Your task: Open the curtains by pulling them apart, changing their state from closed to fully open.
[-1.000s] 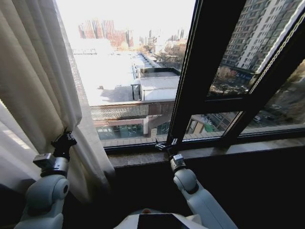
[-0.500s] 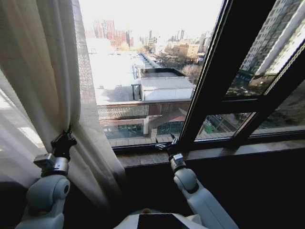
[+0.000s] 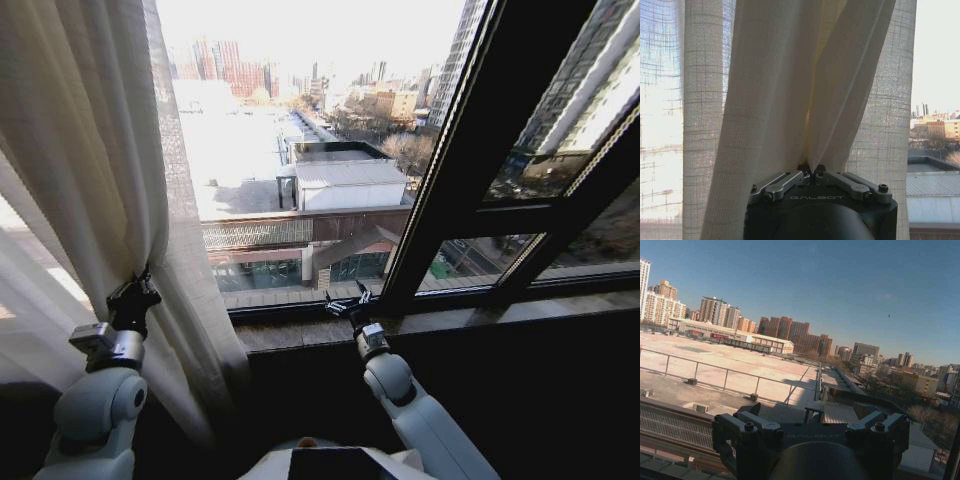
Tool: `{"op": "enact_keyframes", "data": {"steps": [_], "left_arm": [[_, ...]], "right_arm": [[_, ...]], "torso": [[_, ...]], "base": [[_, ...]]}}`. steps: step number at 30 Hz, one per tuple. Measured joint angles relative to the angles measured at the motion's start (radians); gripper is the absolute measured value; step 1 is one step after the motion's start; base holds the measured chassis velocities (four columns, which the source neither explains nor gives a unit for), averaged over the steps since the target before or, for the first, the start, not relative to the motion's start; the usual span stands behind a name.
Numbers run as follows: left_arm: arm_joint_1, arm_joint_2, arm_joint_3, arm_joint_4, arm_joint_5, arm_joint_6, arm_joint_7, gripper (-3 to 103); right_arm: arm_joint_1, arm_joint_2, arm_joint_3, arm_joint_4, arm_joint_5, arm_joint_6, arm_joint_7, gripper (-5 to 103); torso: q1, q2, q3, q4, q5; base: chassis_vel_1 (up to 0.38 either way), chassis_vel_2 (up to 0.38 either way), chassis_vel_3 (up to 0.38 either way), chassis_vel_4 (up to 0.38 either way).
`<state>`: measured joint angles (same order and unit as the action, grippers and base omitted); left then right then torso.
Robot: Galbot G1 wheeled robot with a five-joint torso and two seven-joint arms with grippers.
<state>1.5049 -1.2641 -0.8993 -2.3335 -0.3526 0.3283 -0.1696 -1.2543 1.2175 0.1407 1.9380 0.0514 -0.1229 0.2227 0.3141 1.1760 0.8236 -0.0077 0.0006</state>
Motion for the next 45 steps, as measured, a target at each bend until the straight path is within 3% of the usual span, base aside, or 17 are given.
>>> {"op": "enact_keyframes", "data": {"steps": [41,45], "left_arm": [[-0.006,-0.024,-0.001,-0.006,0.01,-0.003,-0.006,0],[-0.019,-0.023,-0.018,0.004,-0.006,-0.003,-0.028,0]], "right_arm": [[-0.005,-0.002,0.007,0.005,-0.001,0.007,0.007,100],[-0.003,0.0,0.007,-0.002,-0.001,0.023,0.007,100]], "torso": [[0.0,0.0,0.0,0.0,-0.0003],[0.0,0.0,0.0,0.0001,-0.0006]], "base": [[0.045,0.046,-0.045,-0.045],[0.023,0.03,-0.013,-0.021]]}}
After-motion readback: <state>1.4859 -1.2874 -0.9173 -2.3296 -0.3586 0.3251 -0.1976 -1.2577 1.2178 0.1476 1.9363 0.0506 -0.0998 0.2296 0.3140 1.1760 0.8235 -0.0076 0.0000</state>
